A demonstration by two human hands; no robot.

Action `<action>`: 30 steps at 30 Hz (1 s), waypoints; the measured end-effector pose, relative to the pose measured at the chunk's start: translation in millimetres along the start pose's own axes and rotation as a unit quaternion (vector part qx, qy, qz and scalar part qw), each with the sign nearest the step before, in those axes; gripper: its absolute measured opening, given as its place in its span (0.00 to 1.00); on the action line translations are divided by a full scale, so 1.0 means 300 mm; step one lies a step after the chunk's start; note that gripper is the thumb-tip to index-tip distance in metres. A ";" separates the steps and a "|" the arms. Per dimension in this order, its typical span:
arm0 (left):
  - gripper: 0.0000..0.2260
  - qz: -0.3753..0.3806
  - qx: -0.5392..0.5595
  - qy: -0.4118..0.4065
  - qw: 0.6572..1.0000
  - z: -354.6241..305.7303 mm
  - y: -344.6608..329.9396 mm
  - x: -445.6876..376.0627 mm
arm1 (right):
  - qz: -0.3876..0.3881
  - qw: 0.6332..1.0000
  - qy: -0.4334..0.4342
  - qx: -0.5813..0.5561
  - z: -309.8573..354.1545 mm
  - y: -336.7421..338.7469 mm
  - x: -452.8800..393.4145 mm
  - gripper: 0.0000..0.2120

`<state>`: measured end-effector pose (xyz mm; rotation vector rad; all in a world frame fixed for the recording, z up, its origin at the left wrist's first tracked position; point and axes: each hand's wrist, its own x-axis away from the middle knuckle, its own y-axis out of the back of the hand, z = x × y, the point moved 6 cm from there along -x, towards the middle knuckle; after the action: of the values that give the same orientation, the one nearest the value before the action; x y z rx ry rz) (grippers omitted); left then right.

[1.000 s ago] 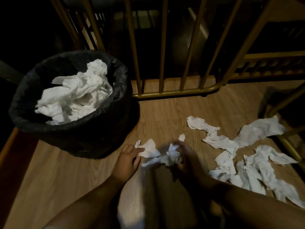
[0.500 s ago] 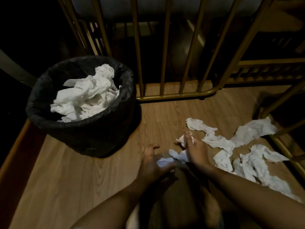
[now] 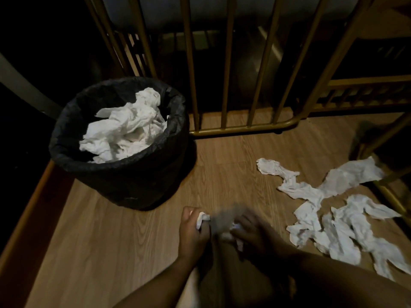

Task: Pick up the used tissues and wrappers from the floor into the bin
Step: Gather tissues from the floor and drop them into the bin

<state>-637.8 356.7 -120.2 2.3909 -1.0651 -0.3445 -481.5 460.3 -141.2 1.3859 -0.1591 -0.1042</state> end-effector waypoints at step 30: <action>0.16 -0.333 0.056 -0.065 0.939 -0.594 0.905 -0.346 | -0.335 0.812 -0.216 -0.426 0.143 1.012 -0.758 0.21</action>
<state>-801.7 339.2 178.4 2.8097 -0.2865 -0.6941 -719.1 511.7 153.2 0.4331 0.0196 -0.9734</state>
